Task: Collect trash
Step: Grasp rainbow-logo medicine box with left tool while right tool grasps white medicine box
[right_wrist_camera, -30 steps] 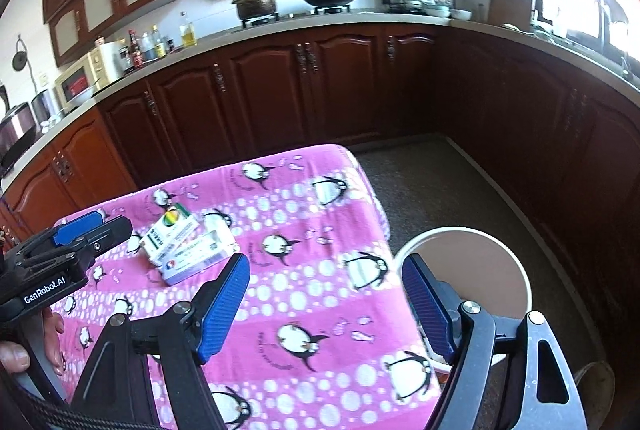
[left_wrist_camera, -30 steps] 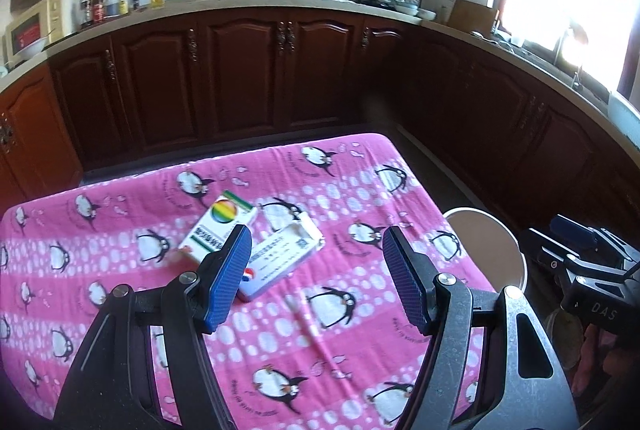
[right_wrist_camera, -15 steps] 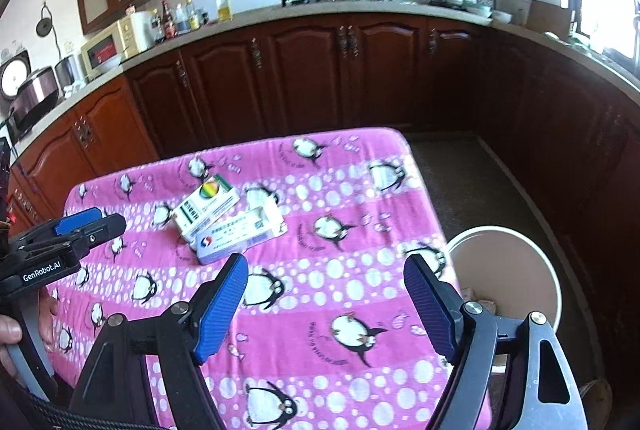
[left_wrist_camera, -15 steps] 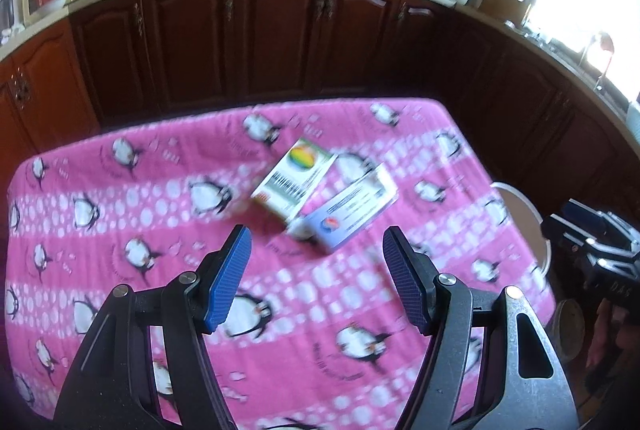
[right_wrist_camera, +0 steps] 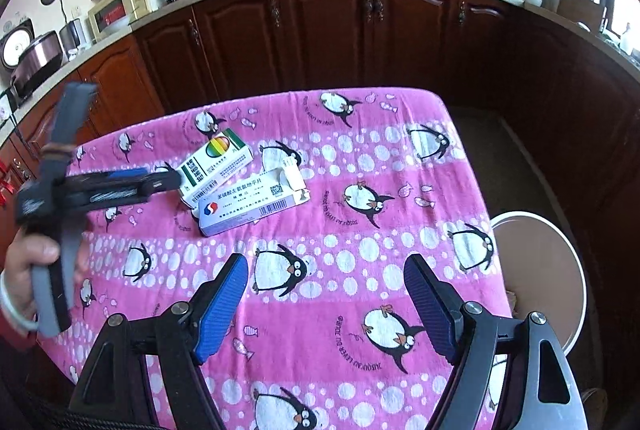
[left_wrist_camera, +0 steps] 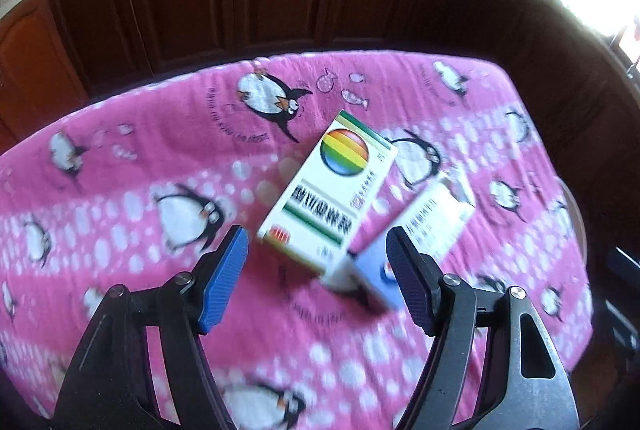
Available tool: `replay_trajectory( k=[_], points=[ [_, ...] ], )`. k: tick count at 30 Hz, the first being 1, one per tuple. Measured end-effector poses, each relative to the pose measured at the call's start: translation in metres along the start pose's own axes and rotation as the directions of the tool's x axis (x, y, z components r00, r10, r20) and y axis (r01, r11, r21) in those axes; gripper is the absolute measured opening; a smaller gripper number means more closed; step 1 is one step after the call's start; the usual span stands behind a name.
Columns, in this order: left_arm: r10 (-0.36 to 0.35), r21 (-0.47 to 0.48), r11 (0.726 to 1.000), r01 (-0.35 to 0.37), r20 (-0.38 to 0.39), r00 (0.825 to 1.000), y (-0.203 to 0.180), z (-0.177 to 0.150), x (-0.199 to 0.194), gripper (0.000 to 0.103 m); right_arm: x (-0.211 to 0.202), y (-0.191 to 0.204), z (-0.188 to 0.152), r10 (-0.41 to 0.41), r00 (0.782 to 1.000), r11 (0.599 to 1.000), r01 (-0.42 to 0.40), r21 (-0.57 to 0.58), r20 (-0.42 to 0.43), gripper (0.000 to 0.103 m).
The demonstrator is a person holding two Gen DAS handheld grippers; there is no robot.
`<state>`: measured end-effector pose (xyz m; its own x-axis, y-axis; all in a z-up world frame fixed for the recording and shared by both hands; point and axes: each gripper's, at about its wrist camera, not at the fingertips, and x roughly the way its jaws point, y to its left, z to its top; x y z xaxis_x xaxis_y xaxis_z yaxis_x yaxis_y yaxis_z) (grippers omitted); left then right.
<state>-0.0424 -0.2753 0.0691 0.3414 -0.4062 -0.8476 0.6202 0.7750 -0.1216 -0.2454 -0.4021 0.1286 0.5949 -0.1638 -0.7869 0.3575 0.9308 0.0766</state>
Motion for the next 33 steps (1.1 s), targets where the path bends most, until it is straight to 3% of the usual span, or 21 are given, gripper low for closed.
replay_trajectory(
  k=[3, 11, 15, 21, 24, 27, 33],
  points=[
    [0.074, 0.010, 0.997, -0.074, -0.026, 0.997, -0.003, 0.012, 0.025, 0.071, 0.014, 0.000, 0.004, 0.007, 1.000, 1.000, -0.007, -0.002, -0.020, 0.078],
    [0.012, 0.001, 1.000, -0.012, -0.024, 1.000, 0.008, 0.022, 0.030, 0.066, 0.069, 0.004, 0.015, 0.124, 0.986, 0.992, -0.120, 0.040, -0.113, 0.078],
    [0.005, -0.045, 0.999, -0.005, 0.013, 1.000, 0.035, 0.017, 0.006, 0.062, 0.098, 0.013, 0.025, 0.199, 0.968, 0.978, -0.187, 0.088, -0.154, 0.078],
    [0.010, -0.088, 0.996, -0.008, 0.022, 1.000, 0.063, 0.002, -0.016, 0.059, 0.156, 0.032, 0.043, 0.317, 0.917, 0.942, -0.273, 0.197, -0.243, 0.078],
    [0.012, -0.107, 0.994, -0.010, 0.014, 1.000, 0.074, -0.011, -0.021, 0.058, 0.170, 0.045, 0.061, 0.290, 0.930, 0.949, -0.249, 0.193, -0.227, 0.078],
    [0.014, -0.134, 0.991, -0.012, 0.010, 1.000, 0.089, -0.028, -0.028, 0.057, 0.188, 0.059, 0.077, 0.233, 0.936, 0.967, -0.194, 0.165, -0.262, 0.078],
    [0.028, -0.165, 0.986, -0.027, 0.000, 1.000, 0.098, -0.049, -0.036, 0.056, 0.204, 0.094, 0.091, 0.128, 0.958, 0.992, -0.122, 0.039, -0.256, 0.078]
  ],
)
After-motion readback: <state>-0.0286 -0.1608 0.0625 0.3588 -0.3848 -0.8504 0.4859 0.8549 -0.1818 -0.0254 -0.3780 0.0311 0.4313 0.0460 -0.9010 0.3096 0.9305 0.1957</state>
